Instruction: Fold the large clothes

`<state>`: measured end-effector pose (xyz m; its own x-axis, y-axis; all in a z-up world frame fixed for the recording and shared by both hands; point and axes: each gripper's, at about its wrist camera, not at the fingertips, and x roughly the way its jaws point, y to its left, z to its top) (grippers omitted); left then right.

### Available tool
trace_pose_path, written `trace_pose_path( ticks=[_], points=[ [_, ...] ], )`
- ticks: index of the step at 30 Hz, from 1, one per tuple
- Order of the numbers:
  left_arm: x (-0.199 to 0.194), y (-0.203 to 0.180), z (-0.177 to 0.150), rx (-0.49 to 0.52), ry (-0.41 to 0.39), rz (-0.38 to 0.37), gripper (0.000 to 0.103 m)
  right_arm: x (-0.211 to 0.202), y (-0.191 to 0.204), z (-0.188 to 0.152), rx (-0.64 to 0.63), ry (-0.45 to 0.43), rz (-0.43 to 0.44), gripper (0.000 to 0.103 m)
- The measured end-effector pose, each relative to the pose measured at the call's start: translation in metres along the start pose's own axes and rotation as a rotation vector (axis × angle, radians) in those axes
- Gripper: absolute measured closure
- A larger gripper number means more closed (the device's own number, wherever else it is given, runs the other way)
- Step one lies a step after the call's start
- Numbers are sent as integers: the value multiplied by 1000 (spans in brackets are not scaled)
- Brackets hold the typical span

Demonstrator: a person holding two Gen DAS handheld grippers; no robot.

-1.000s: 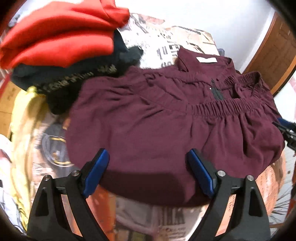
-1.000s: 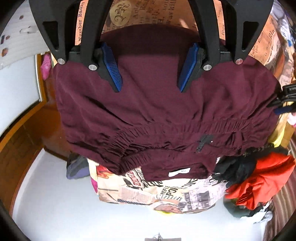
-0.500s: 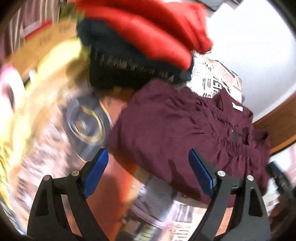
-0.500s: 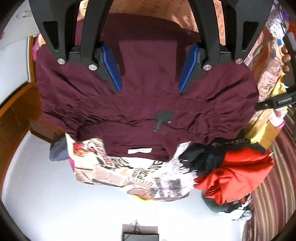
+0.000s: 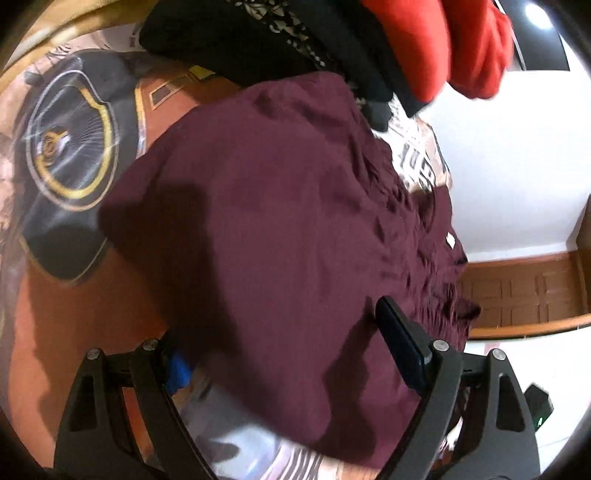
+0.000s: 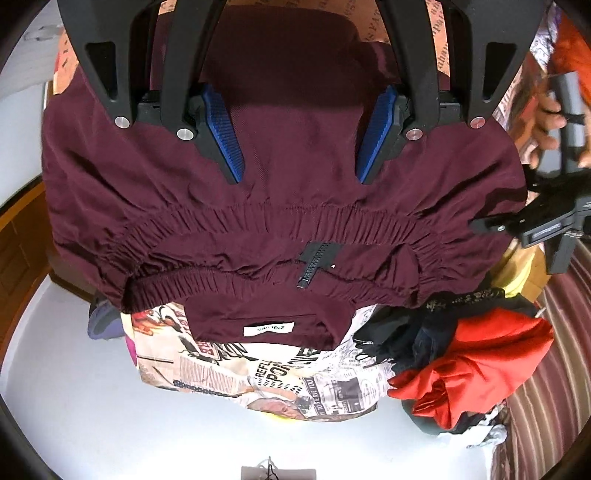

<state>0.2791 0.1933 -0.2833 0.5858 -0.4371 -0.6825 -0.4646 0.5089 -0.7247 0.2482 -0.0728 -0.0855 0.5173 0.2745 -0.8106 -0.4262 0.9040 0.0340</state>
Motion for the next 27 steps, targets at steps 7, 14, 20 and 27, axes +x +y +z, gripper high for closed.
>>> trace_pose_path(
  ticks=[7,14,20,27],
  points=[
    [8,-11,-2,6,-96,89,29,-1,-1,1,0,4,-1,43],
    [-30,-55,-25,156,-213,155,79,-16,-2,-1,-14,-18,-19,43],
    [-76,-122,-45,358,-349,201,86,-37,-3,0,-19,-55,-28,43],
    [-141,-190,-71,562,-512,161,88,-39,8,4,-30,-38,23,43]
  ],
)
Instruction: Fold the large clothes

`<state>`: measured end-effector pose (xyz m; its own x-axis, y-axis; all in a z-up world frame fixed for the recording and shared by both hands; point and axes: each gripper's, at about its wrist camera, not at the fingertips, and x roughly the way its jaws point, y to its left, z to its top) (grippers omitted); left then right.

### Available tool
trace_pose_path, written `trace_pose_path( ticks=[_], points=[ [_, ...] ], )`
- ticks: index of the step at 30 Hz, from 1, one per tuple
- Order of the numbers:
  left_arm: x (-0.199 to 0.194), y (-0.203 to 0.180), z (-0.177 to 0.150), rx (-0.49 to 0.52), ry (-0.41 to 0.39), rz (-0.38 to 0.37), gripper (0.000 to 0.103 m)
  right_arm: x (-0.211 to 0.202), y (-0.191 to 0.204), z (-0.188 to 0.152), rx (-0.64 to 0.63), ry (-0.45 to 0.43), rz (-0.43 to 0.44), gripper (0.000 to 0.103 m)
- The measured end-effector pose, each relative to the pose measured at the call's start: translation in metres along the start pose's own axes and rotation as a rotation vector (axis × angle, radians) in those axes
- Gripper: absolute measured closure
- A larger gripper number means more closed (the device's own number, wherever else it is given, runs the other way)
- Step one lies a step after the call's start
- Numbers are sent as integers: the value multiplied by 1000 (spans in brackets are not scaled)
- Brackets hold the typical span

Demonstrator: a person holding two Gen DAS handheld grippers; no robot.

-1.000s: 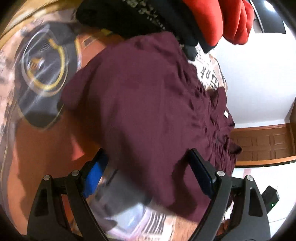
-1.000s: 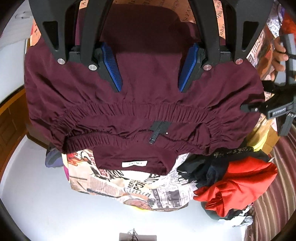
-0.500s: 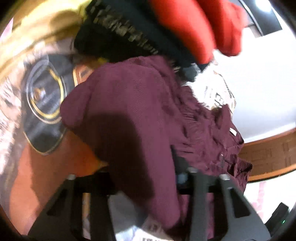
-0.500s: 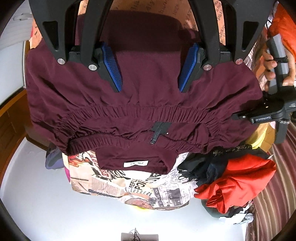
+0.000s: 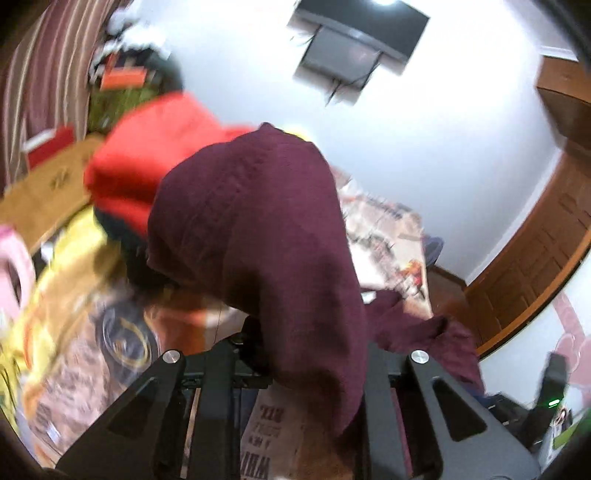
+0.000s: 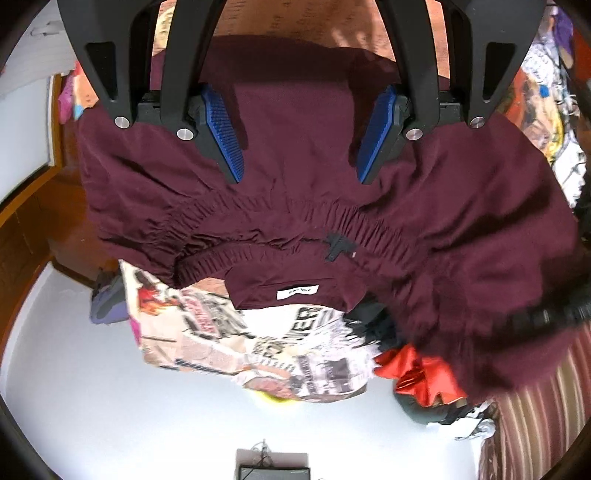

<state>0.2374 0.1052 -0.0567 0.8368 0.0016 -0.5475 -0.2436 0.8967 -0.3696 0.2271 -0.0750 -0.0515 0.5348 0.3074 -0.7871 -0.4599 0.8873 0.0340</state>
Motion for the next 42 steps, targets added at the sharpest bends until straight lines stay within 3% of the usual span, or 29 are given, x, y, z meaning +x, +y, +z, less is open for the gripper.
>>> trace_pose_path(
  ticks=[5,8,13,16,18,22,28,33,35,38,42],
  points=[
    [-16,-25,28,65,-86,4,88,23,23,0,20,82,158,43],
    [-11,-35,31,95,-86,22,88,54,40,0,76,162,264,43],
    [11,-50,24,140,-51,45,89,86,53,0,127,248,327,44],
    [17,-61,23,165,-53,29,88,75,40,2,136,225,351,44],
    [20,-73,21,183,-51,9,89,58,24,2,136,180,313,44],
    [28,-110,10,226,-34,-53,89,12,-24,-6,167,45,115,43],
    [58,-175,-42,356,78,-152,89,-25,-100,-46,274,44,-98,43],
    [92,-210,-126,545,272,-182,84,-42,-130,-78,332,76,-161,43],
    [95,-215,-150,612,300,-170,81,-47,-133,-80,326,75,-187,43],
    [85,-219,-157,672,270,-163,68,-55,-132,-85,308,63,-240,43],
    [75,-214,-149,653,333,-245,57,-62,-136,-88,294,40,-251,43]
  ],
)
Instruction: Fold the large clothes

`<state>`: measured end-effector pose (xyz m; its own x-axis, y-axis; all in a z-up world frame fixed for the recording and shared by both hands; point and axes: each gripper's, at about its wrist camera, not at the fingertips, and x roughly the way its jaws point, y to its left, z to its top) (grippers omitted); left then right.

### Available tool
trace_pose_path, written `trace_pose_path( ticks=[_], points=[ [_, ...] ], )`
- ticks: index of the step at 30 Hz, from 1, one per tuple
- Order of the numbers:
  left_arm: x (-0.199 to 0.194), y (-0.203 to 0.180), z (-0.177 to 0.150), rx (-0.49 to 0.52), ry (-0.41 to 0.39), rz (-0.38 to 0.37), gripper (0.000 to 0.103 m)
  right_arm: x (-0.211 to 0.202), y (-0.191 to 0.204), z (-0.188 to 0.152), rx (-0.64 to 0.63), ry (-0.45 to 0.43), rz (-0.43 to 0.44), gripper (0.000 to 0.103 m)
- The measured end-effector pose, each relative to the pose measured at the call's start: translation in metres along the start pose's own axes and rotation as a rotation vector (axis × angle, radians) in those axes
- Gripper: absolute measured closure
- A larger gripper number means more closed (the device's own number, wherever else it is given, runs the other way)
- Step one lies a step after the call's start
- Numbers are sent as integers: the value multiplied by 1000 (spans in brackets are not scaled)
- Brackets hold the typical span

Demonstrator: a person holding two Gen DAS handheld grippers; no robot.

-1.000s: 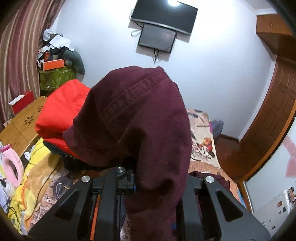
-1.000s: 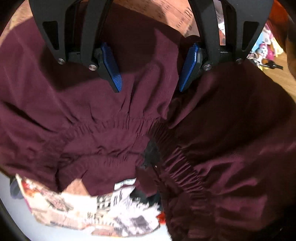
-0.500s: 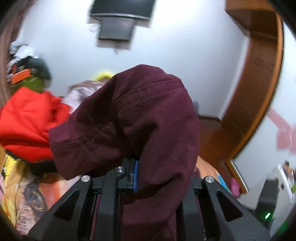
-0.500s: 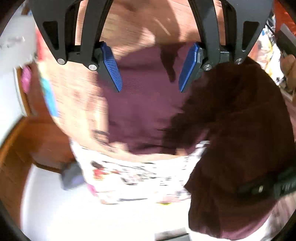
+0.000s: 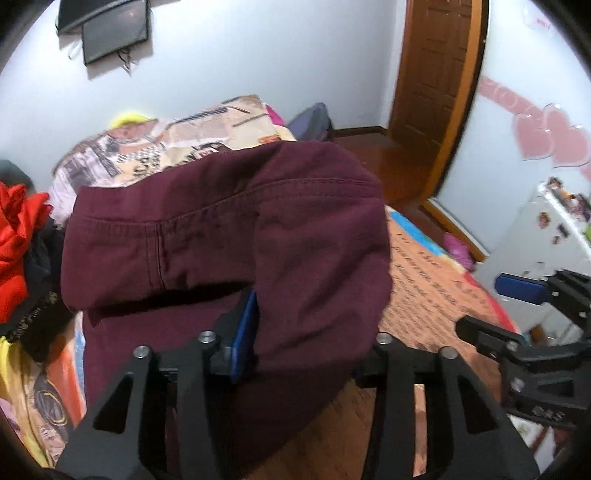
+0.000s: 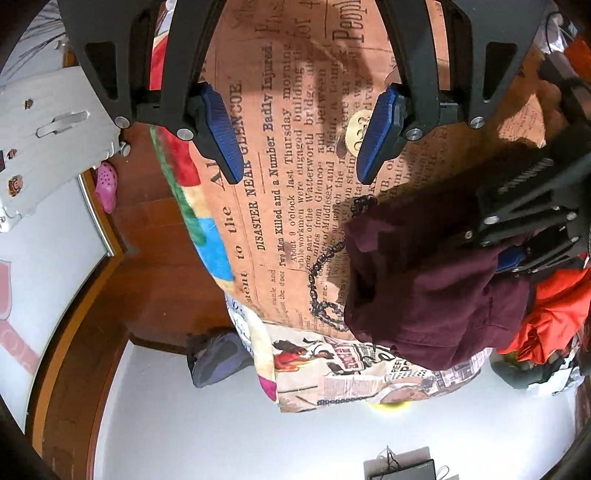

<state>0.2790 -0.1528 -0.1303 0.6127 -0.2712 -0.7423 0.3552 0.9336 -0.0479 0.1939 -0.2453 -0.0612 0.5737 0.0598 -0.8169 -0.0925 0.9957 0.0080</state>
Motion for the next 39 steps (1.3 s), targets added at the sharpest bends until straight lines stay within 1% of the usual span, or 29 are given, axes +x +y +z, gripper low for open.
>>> trace_pose_path(
  ticks=[2,3,4,7,10,12,14,16,19,22,24,26,28,29,30,31,32,33,35,39],
  points=[
    [-12,-1,-2,4,8,-26,52,-7,0,0,3,-19,8,43],
    [-19,-2,-4,11,6,-31,47,-11,1,3,5,-33,16,43],
    [-25,0,-5,16,0,-35,46,-14,1,4,7,-42,24,43],
    [-48,6,-9,26,-53,-47,45,-21,7,12,8,-76,66,43],
    [-69,20,-8,20,-102,-27,42,-27,18,28,-14,-111,100,43],
    [-79,35,-5,5,-134,-3,34,-29,28,39,-37,-130,123,43],
    [-82,52,-2,-14,-156,25,34,-29,38,51,-61,-147,136,43],
    [-81,70,-2,-34,-157,57,34,-28,51,64,-93,-166,149,43],
    [-70,106,-1,-85,-117,87,34,-18,69,79,-141,-174,170,43],
    [-52,133,-6,-119,-63,116,34,2,81,91,-168,-148,148,43],
    [-36,149,-11,-145,-14,110,34,13,84,95,-180,-126,136,43],
    [-19,165,-15,-179,38,92,34,22,82,94,-183,-104,126,43],
    [-5,175,-18,-207,73,87,34,30,74,92,-172,-93,134,43],
    [3,181,-17,-222,89,89,34,31,69,91,-160,-90,144,41],
    [12,187,-15,-239,100,93,34,33,61,88,-140,-88,156,36],
    [18,192,-11,-251,103,99,34,33,55,87,-124,-89,162,32],
    [24,195,-6,-258,104,109,34,34,48,85,-108,-90,166,26],
    [27,198,-1,-259,104,119,34,36,39,82,-86,-89,172,22],
    [37,202,19,-251,89,143,34,41,30,79,-59,-81,187,21],
    [54,204,57,-225,55,166,34,49,13,68,-1,-59,231,18]
  ],
)
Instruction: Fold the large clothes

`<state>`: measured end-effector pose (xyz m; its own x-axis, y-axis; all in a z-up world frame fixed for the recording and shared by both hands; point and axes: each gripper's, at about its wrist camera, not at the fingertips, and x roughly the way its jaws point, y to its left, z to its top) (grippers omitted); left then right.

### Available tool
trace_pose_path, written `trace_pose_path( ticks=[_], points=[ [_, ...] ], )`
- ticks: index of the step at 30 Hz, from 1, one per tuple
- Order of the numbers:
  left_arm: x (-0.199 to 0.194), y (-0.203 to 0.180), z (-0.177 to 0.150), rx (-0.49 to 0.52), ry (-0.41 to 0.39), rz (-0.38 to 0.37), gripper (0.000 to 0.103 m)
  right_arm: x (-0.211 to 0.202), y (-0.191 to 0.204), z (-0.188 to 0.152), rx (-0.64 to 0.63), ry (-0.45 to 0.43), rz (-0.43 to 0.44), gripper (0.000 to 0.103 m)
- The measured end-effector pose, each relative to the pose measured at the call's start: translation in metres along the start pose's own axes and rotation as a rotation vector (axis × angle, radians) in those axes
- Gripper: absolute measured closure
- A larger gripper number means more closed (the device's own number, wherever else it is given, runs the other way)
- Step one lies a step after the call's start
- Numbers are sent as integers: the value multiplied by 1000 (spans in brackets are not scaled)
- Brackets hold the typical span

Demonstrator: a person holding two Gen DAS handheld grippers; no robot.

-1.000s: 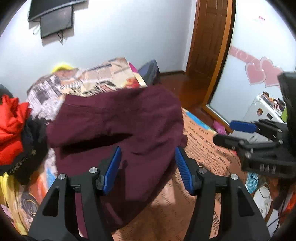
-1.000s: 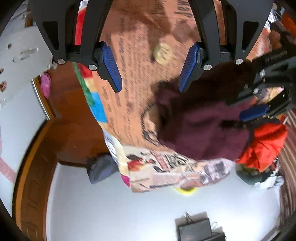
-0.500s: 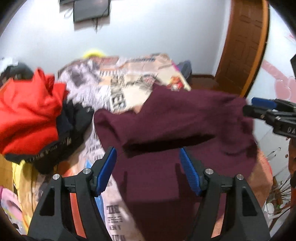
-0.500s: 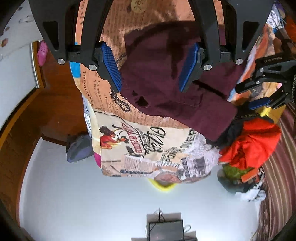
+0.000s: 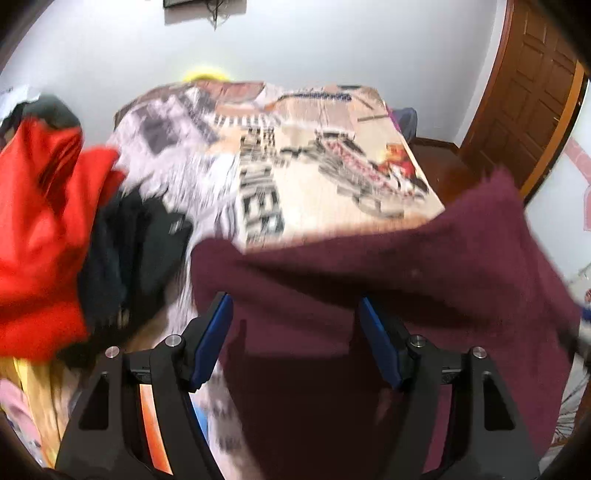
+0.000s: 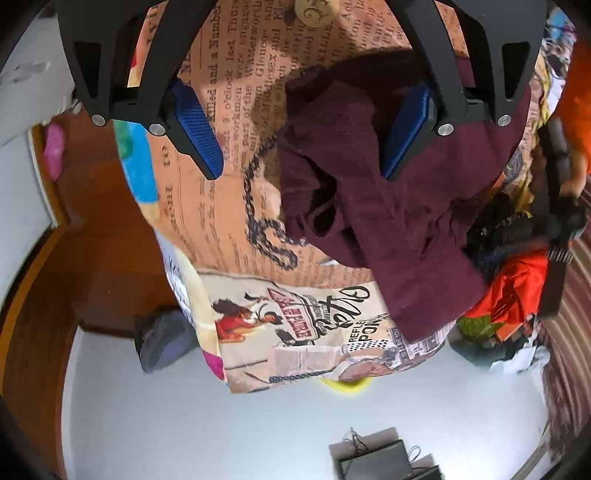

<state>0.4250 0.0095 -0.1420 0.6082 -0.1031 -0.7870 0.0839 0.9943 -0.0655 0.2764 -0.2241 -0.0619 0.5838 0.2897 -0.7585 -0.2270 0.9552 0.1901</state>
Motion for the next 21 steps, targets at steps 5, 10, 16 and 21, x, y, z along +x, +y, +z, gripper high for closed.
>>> trace_pose_path(
  ticks=[5,10,16,21],
  points=[
    [21,-21,20,54,18,31,34,4,-9,-7,42,5,7,15],
    [7,-35,2,132,17,22,34,-5,-2,3,3,20,-14,15],
    [-35,-34,-21,163,-18,40,34,-29,16,25,-71,-55,-10,15],
    [-70,-15,-33,90,-38,23,27,-32,28,45,-106,-75,48,14]
  ],
)
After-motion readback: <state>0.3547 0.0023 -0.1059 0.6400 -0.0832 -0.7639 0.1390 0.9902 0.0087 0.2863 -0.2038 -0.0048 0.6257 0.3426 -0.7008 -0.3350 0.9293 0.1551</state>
